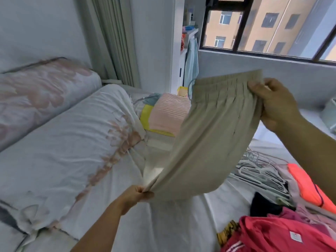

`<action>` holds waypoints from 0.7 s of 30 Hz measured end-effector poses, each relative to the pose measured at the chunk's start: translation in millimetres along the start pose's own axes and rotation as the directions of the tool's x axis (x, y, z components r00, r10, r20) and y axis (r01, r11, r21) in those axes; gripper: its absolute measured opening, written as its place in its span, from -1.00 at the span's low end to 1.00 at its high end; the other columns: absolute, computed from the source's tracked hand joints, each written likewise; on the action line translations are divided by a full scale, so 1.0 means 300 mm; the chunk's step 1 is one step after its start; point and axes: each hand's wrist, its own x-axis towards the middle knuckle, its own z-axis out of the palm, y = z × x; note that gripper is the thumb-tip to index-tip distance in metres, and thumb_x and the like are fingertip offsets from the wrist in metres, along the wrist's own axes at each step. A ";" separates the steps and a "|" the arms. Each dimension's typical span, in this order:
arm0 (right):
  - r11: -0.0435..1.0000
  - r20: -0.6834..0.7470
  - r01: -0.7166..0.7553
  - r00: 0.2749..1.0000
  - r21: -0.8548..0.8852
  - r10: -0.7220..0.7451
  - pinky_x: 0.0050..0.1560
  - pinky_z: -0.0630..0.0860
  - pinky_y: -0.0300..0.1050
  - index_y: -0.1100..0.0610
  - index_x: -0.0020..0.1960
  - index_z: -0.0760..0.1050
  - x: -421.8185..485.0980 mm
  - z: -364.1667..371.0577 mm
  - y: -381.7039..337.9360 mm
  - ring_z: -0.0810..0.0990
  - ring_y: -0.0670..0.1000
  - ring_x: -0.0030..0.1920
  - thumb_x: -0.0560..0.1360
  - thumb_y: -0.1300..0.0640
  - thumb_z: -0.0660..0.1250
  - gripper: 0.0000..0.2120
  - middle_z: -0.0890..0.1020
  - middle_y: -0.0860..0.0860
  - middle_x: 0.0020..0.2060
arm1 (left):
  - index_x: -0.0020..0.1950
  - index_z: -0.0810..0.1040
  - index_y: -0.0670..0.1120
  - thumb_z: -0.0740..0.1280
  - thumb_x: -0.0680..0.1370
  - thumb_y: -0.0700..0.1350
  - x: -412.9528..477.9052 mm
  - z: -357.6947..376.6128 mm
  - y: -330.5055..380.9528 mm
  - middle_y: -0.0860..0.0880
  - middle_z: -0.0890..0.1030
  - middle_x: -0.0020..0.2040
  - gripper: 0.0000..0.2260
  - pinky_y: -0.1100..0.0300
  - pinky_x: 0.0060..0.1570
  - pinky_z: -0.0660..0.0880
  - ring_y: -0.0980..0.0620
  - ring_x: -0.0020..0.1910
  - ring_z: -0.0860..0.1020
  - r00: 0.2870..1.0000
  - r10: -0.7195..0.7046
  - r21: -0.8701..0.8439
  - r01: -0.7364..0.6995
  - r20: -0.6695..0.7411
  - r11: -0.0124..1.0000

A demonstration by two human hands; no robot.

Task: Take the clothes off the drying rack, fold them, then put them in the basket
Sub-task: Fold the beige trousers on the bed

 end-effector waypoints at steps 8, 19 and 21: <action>0.934 -0.042 -0.345 0.939 -0.097 0.342 -0.21 0.53 -0.14 0.11 0.02 0.49 -0.029 0.047 0.591 0.57 -0.04 -0.21 0.49 0.11 0.36 -0.86 0.61 0.02 -0.10 | -0.44 0.63 0.00 0.47 0.17 0.08 -0.003 0.121 -0.449 0.14 0.54 -0.41 -0.83 0.40 -0.21 0.42 0.28 -0.32 0.50 0.981 -0.196 -0.016 0.196 -0.008 0.980; 0.590 -0.164 -0.599 0.764 -0.542 0.624 0.14 0.33 -0.07 0.29 0.44 0.18 0.023 0.088 1.412 0.40 0.13 0.26 0.53 0.08 0.32 -0.40 0.39 0.18 0.30 | 0.14 0.51 -0.06 0.43 0.47 -0.14 0.321 0.114 -0.747 -0.03 0.62 0.07 -0.74 0.30 -0.13 0.49 0.09 0.00 0.58 0.918 -0.357 -0.245 0.311 -0.174 0.918; 0.425 -0.203 -0.650 0.666 -0.630 0.718 0.10 0.37 -0.06 0.31 0.40 0.24 -0.123 0.023 1.548 0.42 0.20 0.27 0.53 0.08 0.33 -0.44 0.40 0.23 0.31 | 0.19 0.49 -0.14 0.47 0.43 -0.15 0.358 0.124 -0.766 -0.07 0.58 0.11 -0.63 0.24 -0.06 0.46 0.00 0.05 0.55 0.886 -0.354 -0.241 0.289 -0.299 0.927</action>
